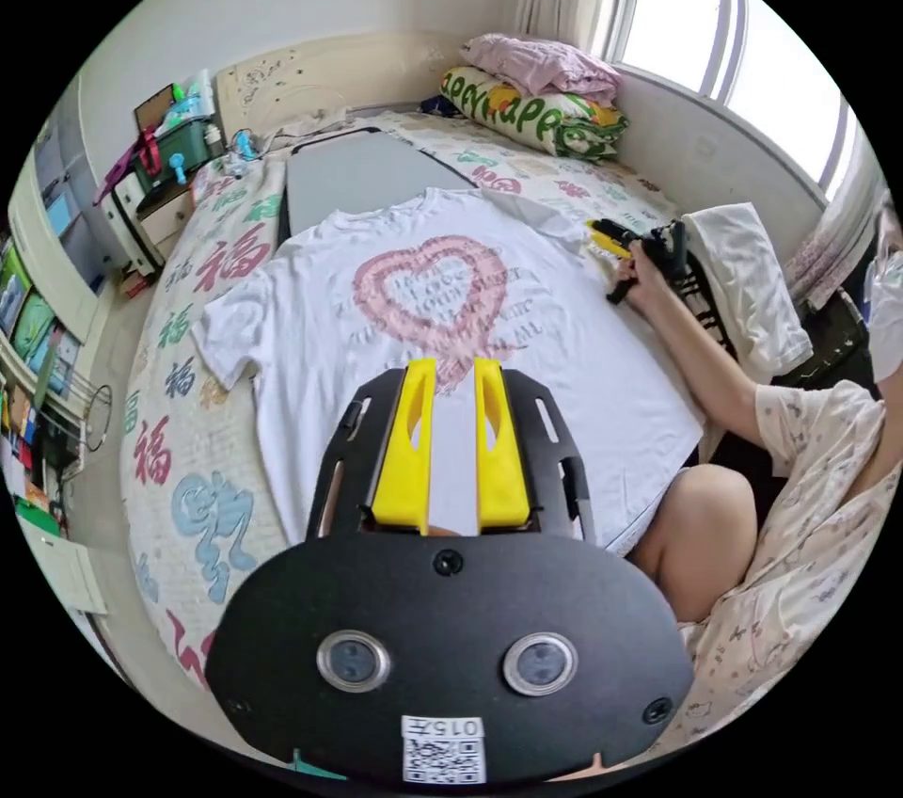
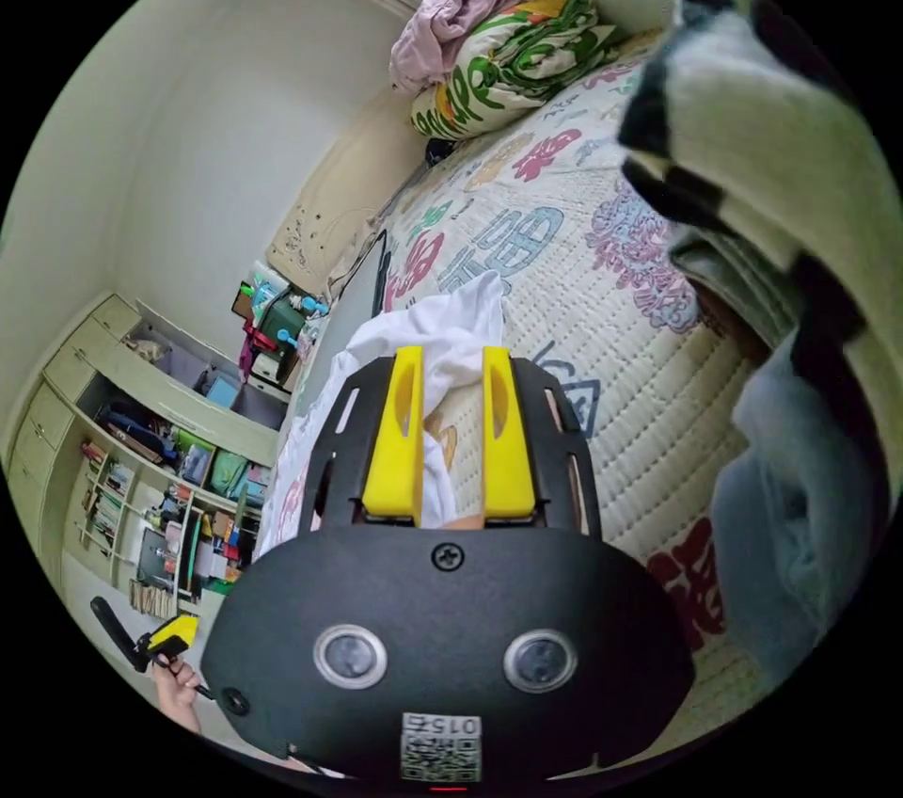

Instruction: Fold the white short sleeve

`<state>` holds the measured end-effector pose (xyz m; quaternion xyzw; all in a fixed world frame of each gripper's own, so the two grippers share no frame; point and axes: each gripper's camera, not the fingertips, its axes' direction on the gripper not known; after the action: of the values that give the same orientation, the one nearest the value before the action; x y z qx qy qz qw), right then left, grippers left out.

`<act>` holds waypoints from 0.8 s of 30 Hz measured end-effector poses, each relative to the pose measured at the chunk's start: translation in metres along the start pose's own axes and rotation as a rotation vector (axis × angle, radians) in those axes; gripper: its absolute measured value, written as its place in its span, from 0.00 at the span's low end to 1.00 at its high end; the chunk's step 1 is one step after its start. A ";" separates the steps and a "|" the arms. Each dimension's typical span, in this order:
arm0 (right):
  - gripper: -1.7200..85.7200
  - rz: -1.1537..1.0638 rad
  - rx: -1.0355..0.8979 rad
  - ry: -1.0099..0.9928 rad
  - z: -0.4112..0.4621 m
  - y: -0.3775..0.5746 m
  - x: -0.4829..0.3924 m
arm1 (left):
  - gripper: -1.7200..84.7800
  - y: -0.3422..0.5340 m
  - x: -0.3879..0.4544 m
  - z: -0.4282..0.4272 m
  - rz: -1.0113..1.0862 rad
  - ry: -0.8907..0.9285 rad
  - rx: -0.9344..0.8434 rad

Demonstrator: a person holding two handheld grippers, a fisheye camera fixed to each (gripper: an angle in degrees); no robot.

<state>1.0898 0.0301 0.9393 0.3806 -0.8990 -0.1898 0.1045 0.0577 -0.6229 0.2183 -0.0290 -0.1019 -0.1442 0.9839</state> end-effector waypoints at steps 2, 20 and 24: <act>0.07 -0.036 -0.012 -0.008 -0.015 -0.003 -0.034 | 0.11 -0.063 0.010 0.042 0.034 0.053 0.008; 0.03 -0.049 -0.029 -0.071 -0.088 0.017 -0.198 | 0.13 -0.547 0.337 0.573 0.320 0.167 -0.374; 0.03 -0.046 -0.030 -0.066 -0.089 0.032 -0.219 | 0.10 -0.554 0.384 0.597 0.382 -0.024 -0.380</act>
<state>1.2499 0.1859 1.0234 0.3933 -0.8899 -0.2180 0.0762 0.1432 -1.2082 0.8971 -0.2337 -0.0773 0.0281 0.9688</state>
